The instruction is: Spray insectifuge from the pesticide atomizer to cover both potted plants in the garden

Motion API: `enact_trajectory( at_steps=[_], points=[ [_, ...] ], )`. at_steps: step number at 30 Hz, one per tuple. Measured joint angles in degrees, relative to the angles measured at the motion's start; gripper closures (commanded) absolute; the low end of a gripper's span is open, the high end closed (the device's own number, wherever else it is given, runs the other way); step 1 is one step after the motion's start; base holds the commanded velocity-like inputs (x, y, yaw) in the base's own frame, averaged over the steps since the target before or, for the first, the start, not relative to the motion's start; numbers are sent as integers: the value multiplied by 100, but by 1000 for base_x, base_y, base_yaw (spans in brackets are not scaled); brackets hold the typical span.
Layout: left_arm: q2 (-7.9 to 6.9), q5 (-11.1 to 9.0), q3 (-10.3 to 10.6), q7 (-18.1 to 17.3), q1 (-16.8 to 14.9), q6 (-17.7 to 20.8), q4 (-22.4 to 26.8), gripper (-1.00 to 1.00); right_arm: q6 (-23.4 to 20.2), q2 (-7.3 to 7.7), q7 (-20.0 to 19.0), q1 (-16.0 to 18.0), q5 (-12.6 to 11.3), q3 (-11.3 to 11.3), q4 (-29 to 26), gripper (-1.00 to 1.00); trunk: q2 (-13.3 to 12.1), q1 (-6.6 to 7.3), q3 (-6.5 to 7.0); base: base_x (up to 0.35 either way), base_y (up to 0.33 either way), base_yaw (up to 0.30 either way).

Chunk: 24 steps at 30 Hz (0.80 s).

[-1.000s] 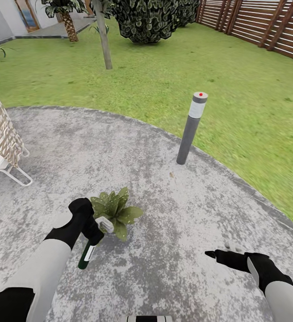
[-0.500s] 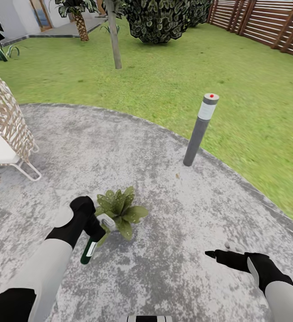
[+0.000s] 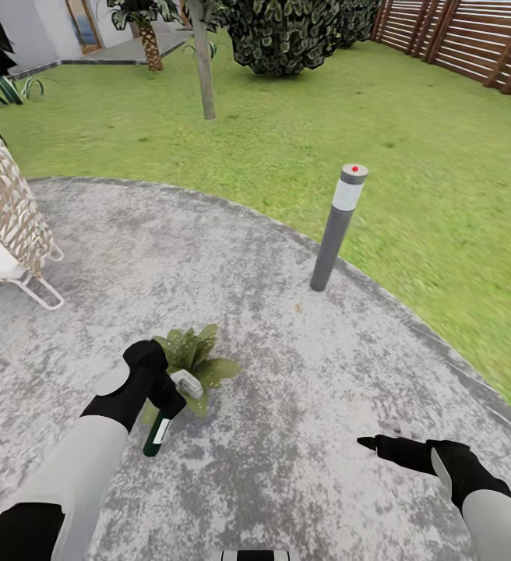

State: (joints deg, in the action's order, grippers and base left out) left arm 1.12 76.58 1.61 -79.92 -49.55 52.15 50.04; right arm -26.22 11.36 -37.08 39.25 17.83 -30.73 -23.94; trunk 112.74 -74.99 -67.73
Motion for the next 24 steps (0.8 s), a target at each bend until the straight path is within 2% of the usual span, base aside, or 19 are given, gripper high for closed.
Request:
enact_trajectory(
  at_steps=[7, 11, 17, 22, 24],
  points=[
    [0, 0, -13, 0, -6, 0, 17, 100, 0, 1, 2, 0, 0, 1, 0, -100, 0, 0, 0, 10, -319, 241],
    [0, 4, -14, 0, -7, 0, 11, 100, 2, 1, 3, 0, 1, 1, 1, -100, 0, 3, 0, 218, -230, 172],
    [0, 12, -12, -7, -8, 7, 9, 100, 6, 1, -1, 0, 6, 1, 3, -100, 0, 3, 0, 286, -35, 17],
    [-18, 14, -15, -10, -8, 8, 9, 100, 46, 2, -2, 0, 3, 1, 3, -100, 0, 0, -14, 43, -1, 0],
    [-24, 13, -18, -10, -8, 8, 9, 100, 259, 2, -2, -2, 6, -1, 6, -100, 0, 0, -27, 4, 0, 0]
  ],
)
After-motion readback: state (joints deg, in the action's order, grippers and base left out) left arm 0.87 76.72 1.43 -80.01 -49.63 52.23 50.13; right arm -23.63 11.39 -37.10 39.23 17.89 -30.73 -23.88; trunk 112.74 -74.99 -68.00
